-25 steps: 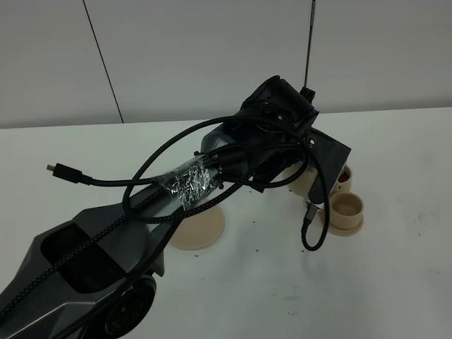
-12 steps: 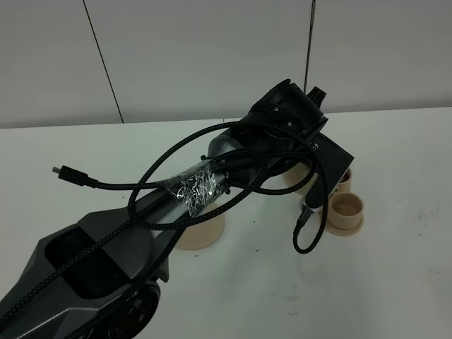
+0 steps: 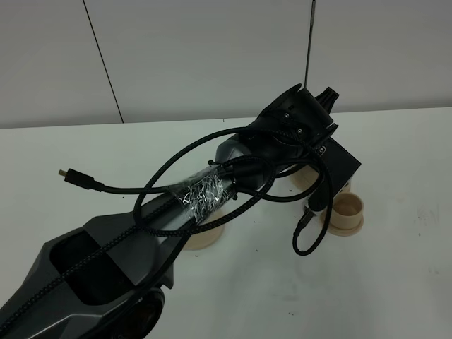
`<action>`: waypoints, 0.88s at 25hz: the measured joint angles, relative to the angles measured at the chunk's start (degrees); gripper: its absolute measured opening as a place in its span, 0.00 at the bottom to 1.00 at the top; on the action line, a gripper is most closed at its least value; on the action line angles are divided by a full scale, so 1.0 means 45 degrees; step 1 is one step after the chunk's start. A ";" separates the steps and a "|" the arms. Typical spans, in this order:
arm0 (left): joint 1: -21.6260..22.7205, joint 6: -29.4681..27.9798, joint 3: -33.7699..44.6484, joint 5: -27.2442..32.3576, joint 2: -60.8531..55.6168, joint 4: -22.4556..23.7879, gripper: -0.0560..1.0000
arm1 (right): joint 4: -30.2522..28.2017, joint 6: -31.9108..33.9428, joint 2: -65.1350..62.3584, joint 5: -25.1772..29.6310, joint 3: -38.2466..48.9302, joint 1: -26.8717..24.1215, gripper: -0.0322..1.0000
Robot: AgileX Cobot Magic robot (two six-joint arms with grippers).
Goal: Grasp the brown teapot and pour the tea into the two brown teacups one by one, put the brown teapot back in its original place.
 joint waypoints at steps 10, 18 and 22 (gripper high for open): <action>-0.0175 0.0592 0.0000 -0.0169 0.0000 0.0254 0.21 | 0.0000 0.0000 0.0000 0.0000 0.0000 0.0000 0.26; -0.0179 0.0663 0.0000 -0.0225 0.0025 0.0656 0.21 | 0.0000 0.0000 0.0000 0.0000 0.0000 0.0000 0.26; -0.0263 0.0720 0.0000 -0.0302 0.0172 0.0843 0.21 | 0.0000 0.0000 0.0000 0.0000 0.0000 0.0000 0.26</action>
